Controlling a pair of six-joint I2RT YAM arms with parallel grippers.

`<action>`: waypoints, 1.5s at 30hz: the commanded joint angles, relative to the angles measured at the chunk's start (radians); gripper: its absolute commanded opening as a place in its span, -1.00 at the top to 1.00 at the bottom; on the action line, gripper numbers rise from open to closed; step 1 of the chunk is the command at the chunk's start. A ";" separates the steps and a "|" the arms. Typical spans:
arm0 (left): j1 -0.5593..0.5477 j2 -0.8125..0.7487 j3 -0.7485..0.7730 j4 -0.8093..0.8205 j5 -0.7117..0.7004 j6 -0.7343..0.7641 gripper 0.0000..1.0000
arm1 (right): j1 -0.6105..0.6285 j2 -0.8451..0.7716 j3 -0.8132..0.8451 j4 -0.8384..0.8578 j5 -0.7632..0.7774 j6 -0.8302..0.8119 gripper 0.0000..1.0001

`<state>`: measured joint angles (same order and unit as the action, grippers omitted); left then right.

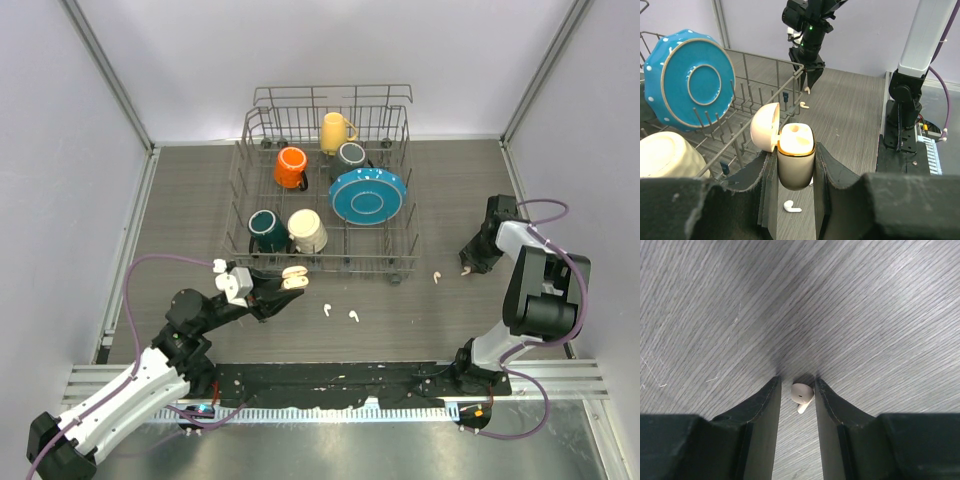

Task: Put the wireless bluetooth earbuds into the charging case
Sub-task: Pick up the earbud from the center of the board.

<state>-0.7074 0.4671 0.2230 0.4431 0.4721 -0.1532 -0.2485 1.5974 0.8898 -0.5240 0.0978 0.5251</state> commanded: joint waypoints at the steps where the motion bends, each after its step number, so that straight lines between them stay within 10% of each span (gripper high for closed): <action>1: -0.004 0.004 -0.004 0.034 0.005 0.000 1.00 | 0.012 0.015 -0.052 -0.065 0.042 -0.010 0.22; 39: -0.004 -0.015 -0.008 0.029 -0.001 0.001 1.00 | 0.046 0.009 -0.068 -0.070 0.091 -0.007 0.41; 45: -0.004 -0.002 -0.002 0.031 0.003 0.001 1.00 | 0.063 -0.046 -0.048 -0.085 0.059 -0.008 0.98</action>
<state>-0.7078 0.4606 0.2123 0.4435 0.4721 -0.1532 -0.2066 1.5612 0.8547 -0.5335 0.1730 0.5220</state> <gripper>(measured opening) 0.296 0.099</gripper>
